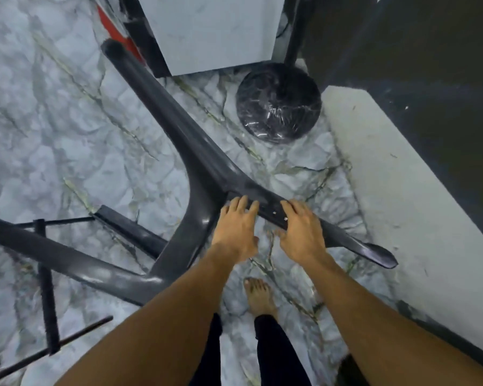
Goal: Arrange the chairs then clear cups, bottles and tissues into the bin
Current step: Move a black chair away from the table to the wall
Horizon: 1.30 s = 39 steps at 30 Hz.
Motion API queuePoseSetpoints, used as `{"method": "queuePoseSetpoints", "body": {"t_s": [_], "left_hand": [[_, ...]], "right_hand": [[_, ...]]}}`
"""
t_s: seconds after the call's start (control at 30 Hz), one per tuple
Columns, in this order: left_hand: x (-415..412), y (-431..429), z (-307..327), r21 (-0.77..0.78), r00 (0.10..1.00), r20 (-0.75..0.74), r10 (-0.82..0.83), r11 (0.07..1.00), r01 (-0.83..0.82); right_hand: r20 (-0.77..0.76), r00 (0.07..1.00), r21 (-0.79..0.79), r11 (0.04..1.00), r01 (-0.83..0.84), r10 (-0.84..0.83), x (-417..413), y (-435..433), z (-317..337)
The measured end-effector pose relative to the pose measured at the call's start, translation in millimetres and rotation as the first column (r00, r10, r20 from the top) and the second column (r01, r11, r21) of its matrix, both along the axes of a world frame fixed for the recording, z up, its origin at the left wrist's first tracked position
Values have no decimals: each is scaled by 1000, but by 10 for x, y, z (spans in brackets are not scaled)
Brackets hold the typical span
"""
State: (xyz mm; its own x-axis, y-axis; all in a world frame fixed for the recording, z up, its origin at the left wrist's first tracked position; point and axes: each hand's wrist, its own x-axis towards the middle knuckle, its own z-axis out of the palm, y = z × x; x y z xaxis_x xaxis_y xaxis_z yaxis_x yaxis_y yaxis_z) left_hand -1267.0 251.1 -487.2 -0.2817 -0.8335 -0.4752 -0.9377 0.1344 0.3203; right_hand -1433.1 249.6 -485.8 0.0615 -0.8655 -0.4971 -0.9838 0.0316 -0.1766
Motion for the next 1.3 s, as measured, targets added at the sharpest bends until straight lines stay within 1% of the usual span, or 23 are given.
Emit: {"method": "queuePoseSetpoints", "body": {"t_s": [0.07, 0.1, 0.17, 0.2, 0.23, 0.3, 0.37, 0.43, 0.57, 0.67, 0.77, 0.9, 0.97, 1.03, 1.07, 1.1, 1.17, 1.23, 1.3], "left_hand": [[-353, -191, -148, -81, 999, -19, -49, 996, 48], [-510, -274, -222, -136, 996, -4, -92, 987, 91], [-779, -404, -362, -222, 980, 42, -194, 955, 199], [-893, -442, -431, -234, 968, 50, -245, 940, 250], [-996, -458, -475, -221, 955, 51, -294, 929, 297], [-1165, -457, -499, -129, 929, 73, -362, 920, 369], [-1253, -481, -458, -48, 917, 101, -385, 919, 391], [-1285, -510, -378, -20, 918, 94, -386, 921, 389], [-1227, -523, -84, 45, 933, 69, -352, 936, 350], [-1075, -546, 208, 31, 949, 45, -311, 950, 310], [-814, -560, 497, -26, 968, 33, -249, 968, 250], [-369, -435, 929, -223, 994, 2, -107, 969, 104], [-195, -271, 1239, -311, 1000, -20, 6, 950, -12], [-115, 15, 1587, -331, 978, -119, 174, 921, -204], [-99, 201, 1780, -306, 945, -193, 264, 899, -313], [-85, 408, 1968, -263, 891, -281, 356, 864, -429], [-74, 891, 2298, -157, 740, -476, 475, 782, -603], [-81, 1407, 2592, -35, 616, -601, 509, 754, -656], [-57, 1901, 2796, 72, 530, -649, 546, 737, -672]], "right_hand": [[54, 999, -77, 997, 10, -6, -224, -31, -135], [80, 997, -106, 994, 30, -21, -335, -44, -199], [111, 990, -101, 990, 103, -92, -532, -60, -281], [103, 987, -82, 988, 132, -124, -630, -54, -324], [82, 986, -55, 987, 148, -143, -729, -31, -358], [35, 986, 1, 987, 160, -160, -948, 54, -401], [0, 986, 41, 985, 168, -168, -1158, 142, -399], [-6, 985, 66, 983, 170, -170, -1313, 191, -361], [60, 986, 115, 983, 147, -154, -1411, 238, -143], [57, 990, 88, 989, 121, -126, -1494, 311, 131], [98, 994, 52, 998, 47, -52, -1479, 242, 535], [127, 988, 68, 993, -100, 91, -1121, 16, 1250], [164, 978, 67, 988, -138, 126, -872, -15, 1613], [202, 970, 55, 987, -152, 138, -585, 3, 1999], [213, 967, 48, 987, -153, 140, -433, 23, 2195], [221, 965, 40, 987, -154, 141, -274, 43, 2393], [232, 963, 33, 988, -150, 139, 55, 86, 2767], [263, 953, 6, 987, -160, 153, 442, 110, 3132], [283, 947, -2, 988, -156, 151, 897, 156, 3500]]}}
